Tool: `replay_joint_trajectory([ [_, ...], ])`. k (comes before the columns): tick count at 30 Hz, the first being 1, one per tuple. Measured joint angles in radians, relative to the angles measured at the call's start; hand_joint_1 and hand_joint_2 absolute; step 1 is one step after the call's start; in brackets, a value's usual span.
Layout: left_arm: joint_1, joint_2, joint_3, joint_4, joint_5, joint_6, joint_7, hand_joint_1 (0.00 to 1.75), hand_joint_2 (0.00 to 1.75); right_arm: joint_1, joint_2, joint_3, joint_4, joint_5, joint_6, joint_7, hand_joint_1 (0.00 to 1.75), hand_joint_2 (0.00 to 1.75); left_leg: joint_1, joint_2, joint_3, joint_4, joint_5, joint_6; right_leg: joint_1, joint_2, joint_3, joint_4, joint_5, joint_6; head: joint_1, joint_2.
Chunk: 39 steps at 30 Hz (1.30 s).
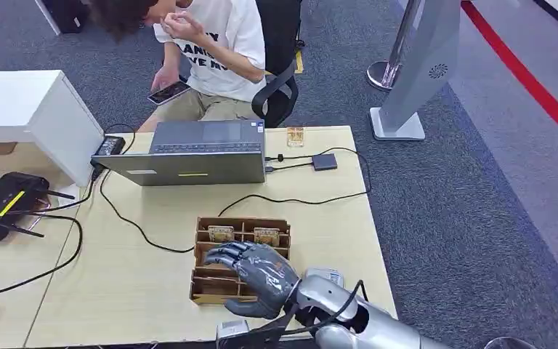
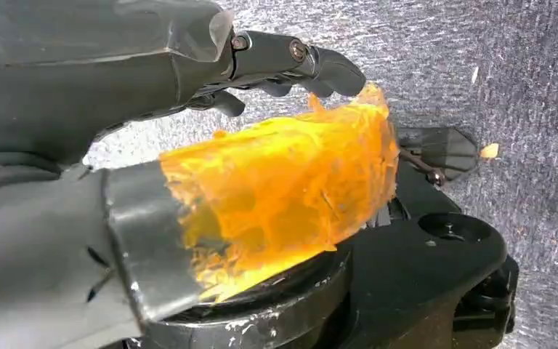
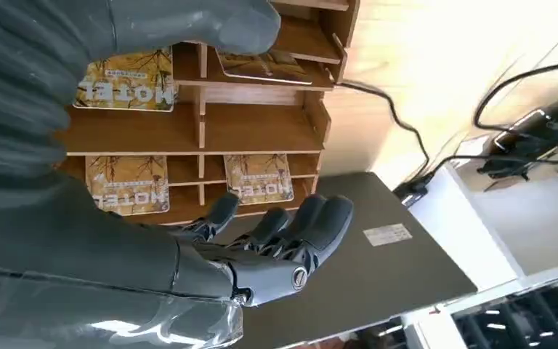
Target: Pass the card to the sensor for recognition and then transmit it.
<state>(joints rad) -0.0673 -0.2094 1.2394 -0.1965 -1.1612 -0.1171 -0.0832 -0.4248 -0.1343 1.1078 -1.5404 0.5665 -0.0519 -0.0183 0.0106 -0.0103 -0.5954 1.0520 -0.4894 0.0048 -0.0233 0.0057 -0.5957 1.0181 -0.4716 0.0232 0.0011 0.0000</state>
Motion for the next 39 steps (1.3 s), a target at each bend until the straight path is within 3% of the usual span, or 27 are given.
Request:
replay_joint_trajectory([
  [13,0.000,0.000,0.008,0.000,0.001,-0.008,0.000,0.00,0.00,-0.029,0.000,0.041,0.018,0.047,0.010,0.031,0.51,1.75,0.000,0.000,0.000,0.000,0.000,0.000,0.000,0.000,0.000,0.000,0.000,0.000,0.000,0.000],
  [39,0.000,-0.008,0.008,0.000,-0.010,-0.010,0.020,0.00,0.00,-0.058,0.063,0.075,0.157,0.075,0.005,0.084,0.58,1.75,0.000,0.000,0.000,0.000,0.000,0.000,0.000,0.000,0.000,0.000,0.000,0.000,0.000,0.000],
])
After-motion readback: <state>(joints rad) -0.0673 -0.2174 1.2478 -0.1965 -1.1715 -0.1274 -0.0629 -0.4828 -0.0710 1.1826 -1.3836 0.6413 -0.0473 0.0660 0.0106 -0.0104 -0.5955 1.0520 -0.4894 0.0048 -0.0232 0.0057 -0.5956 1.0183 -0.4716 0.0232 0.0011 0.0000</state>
